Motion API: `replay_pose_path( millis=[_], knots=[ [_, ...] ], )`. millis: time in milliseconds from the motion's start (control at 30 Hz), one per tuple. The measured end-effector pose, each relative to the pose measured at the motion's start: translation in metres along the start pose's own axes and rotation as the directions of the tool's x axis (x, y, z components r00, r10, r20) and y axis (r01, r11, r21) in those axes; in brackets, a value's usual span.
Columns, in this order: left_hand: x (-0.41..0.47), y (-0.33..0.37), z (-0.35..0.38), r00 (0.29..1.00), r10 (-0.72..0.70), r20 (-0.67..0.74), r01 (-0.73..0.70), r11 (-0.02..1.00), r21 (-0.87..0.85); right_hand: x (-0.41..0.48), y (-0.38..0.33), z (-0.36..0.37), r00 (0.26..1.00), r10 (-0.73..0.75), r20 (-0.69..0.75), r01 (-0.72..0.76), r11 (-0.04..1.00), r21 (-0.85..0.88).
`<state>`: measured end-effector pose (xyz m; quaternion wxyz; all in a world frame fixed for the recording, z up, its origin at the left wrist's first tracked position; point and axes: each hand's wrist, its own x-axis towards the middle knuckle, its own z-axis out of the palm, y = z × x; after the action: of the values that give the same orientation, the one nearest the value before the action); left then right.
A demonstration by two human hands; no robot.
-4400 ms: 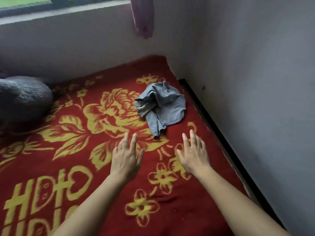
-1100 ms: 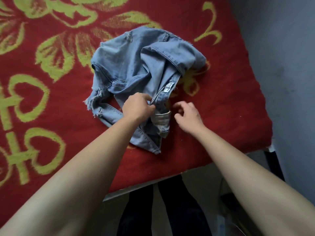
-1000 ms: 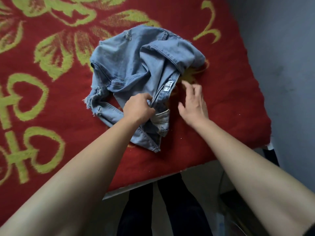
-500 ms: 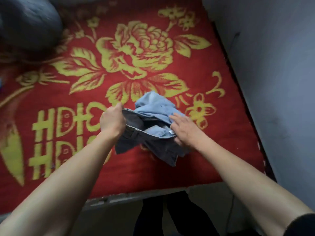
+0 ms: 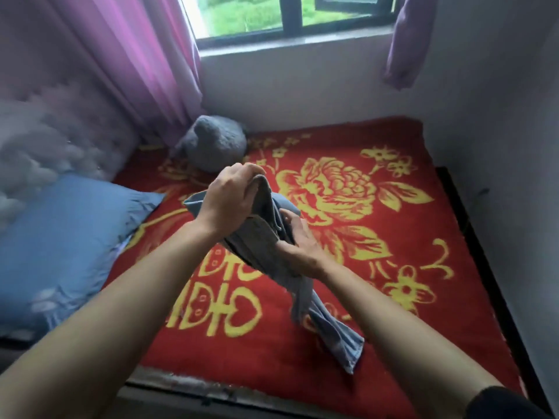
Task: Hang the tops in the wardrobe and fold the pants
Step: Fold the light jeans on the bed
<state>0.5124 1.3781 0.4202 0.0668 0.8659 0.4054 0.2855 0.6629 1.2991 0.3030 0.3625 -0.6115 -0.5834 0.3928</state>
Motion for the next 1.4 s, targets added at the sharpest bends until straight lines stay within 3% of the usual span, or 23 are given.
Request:
replay_pose_path(
  millis=[133, 200, 300, 433, 500, 567, 667, 767, 867, 933, 1033, 1067, 1133, 1200, 1233, 1300, 1333, 1400],
  knots=[
    [-0.002, 0.006, -0.050, 0.982, 0.171, -0.084, -0.160, 0.979, 0.125, 0.018, -0.055, 0.013, 0.982, -0.138, -0.132, 0.143, 0.989, 0.030],
    [-0.002, 0.003, -0.070, 0.969, 0.208, -0.132, -0.188, 0.971, 0.150, 0.014, -0.071, 0.020, 0.965, -0.191, -0.182, 0.217, 0.968, 0.130],
    [-0.004, -0.011, -0.098, 0.963, 0.204, -0.174, -0.184, 0.975, 0.123, 0.014, -0.091, 0.034, 0.974, -0.109, -0.199, 0.170, 0.932, 0.320],
    [-0.016, -0.038, -0.121, 0.943, 0.264, -0.203, -0.252, 0.964, 0.085, 0.014, -0.111, 0.049, 0.920, -0.142, -0.366, 0.096, 0.985, -0.141],
    [-0.028, -0.060, -0.130, 0.941, 0.250, -0.227, -0.248, 0.968, 0.039, 0.003, -0.108, 0.060, 0.923, -0.139, -0.358, 0.000, 0.932, -0.363],
    [-0.040, -0.090, -0.141, 0.939, 0.221, -0.264, -0.233, 0.972, -0.016, -0.008, -0.097, 0.081, 0.948, -0.104, -0.301, -0.106, 0.788, -0.606],
    [-0.057, -0.137, -0.145, 0.948, 0.240, -0.208, -0.244, 0.970, 0.007, -0.025, -0.087, 0.109, 0.909, 0.085, -0.409, -0.350, 0.690, -0.634],
    [-0.082, -0.180, -0.138, 0.987, 0.153, -0.057, -0.155, 0.987, -0.041, -0.051, -0.082, 0.121, 0.838, 0.375, -0.396, -0.545, 0.531, -0.649],
    [-0.102, -0.213, -0.129, 0.997, 0.021, 0.078, -0.012, 0.993, -0.115, -0.082, -0.080, 0.125, 0.752, 0.454, -0.478, -0.648, 0.378, -0.661],
    [-0.112, -0.228, -0.122, 0.982, 0.006, 0.190, 0.004, 0.999, -0.050, -0.093, -0.084, 0.118, 0.677, 0.471, -0.566, -0.734, 0.376, -0.565],
    [-0.128, -0.242, -0.115, 0.885, 0.075, 0.460, -0.144, 0.983, 0.116, -0.098, -0.101, 0.094, 0.526, 0.557, -0.643, -0.806, 0.567, -0.168],
    [-0.133, -0.245, -0.113, 0.856, 0.066, 0.513, -0.176, 0.970, 0.169, -0.098, -0.109, 0.086, 0.497, 0.568, -0.656, -0.756, 0.655, -0.005],
    [-0.140, -0.247, -0.110, 0.866, -0.024, 0.500, -0.135, 0.951, 0.279, -0.099, -0.125, 0.070, 0.445, 0.577, -0.685, -0.593, 0.763, 0.258],
    [-0.140, -0.239, -0.110, 0.878, -0.232, 0.418, 0.083, 0.935, 0.344, -0.098, -0.140, 0.054, 0.433, 0.573, -0.695, -0.465, 0.803, 0.372],
    [-0.136, -0.234, -0.110, 0.840, -0.351, 0.414, 0.240, 0.924, 0.296, -0.098, -0.148, 0.047, 0.453, 0.570, -0.685, -0.404, 0.817, 0.412],
    [-0.124, -0.223, -0.110, 0.717, -0.477, 0.509, 0.541, 0.841, 0.025, -0.101, -0.161, 0.033, 0.515, 0.556, -0.652, -0.292, 0.829, 0.477],
    [-0.118, -0.216, -0.112, 0.673, -0.473, 0.569, 0.638, 0.760, -0.122, -0.105, -0.169, 0.025, 0.538, 0.549, -0.640, -0.246, 0.828, 0.504],
    [-0.107, -0.200, -0.122, 0.664, -0.411, 0.625, 0.703, 0.628, -0.334, -0.113, -0.181, 0.011, 0.567, 0.519, -0.639, -0.172, 0.834, 0.525]
  ],
)
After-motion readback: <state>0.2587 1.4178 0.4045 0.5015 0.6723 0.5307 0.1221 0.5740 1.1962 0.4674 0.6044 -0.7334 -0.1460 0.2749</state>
